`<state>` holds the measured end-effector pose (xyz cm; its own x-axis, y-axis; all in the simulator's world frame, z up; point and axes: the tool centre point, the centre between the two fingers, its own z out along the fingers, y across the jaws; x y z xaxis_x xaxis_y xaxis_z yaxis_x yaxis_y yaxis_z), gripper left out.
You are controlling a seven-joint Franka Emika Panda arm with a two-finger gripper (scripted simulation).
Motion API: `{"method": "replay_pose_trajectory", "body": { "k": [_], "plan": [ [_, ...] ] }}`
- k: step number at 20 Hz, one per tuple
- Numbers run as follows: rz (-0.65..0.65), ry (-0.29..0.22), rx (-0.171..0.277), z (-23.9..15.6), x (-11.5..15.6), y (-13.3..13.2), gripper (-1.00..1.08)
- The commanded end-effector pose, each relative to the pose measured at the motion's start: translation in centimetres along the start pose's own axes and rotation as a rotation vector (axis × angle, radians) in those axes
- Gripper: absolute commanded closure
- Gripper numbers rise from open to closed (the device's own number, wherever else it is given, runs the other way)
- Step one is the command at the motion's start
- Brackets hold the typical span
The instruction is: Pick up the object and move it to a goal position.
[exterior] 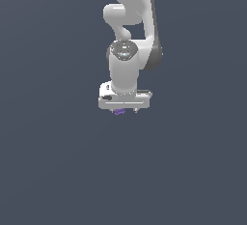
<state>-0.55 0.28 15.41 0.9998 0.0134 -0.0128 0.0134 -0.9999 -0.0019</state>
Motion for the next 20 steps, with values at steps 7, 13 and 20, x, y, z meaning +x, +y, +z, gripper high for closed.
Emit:
{"method": "replay_pose_trajectory", "body": {
  "k": [7, 13, 20],
  "plan": [
    [0.069, 0.022, 0.006, -0.9, 0.6, 2.3, -0.92],
    [0.085, 0.028, 0.008, -1.2, 0.7, 2.8, -0.92],
    [0.059, 0.027, 0.006, -0.6, 0.1, 2.9, -0.92]
  ]
}}
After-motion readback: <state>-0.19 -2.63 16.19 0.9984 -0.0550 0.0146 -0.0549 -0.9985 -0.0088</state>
